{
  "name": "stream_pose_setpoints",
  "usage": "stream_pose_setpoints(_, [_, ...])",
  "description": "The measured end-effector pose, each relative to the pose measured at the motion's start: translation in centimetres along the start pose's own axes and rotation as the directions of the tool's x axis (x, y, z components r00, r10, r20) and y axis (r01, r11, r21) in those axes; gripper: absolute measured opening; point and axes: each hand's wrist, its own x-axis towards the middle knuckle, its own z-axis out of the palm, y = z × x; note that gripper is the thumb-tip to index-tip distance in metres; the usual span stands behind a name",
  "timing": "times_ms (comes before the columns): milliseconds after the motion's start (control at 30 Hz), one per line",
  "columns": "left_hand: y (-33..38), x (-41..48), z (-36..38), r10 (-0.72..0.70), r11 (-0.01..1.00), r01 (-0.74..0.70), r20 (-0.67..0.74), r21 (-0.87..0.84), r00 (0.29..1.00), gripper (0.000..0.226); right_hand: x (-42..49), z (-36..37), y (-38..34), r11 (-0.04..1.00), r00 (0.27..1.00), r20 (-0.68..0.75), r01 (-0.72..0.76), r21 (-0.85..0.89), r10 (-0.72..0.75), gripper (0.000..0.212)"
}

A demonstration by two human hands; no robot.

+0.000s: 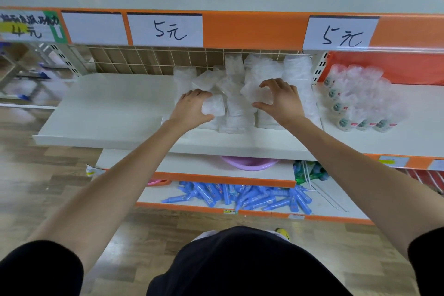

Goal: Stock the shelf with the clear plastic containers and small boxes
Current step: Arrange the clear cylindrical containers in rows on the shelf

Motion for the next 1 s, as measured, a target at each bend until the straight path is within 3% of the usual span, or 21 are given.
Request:
stream_pose_setpoints(567, [8.0,-0.3,-1.2,0.044,0.995,-0.048,-0.036,-0.091,0.998,0.067,-2.9,-4.8,2.3,0.997,0.995,-0.068,0.079,-0.014,-0.080,0.055])
stream_pose_setpoints(1000, [23.2,-2.0,2.0,0.070,0.990,-0.060,0.073,-0.124,0.995,0.067,-10.2,-11.8,13.2,0.996,0.996,-0.021,0.083,0.033,-0.082,0.056])
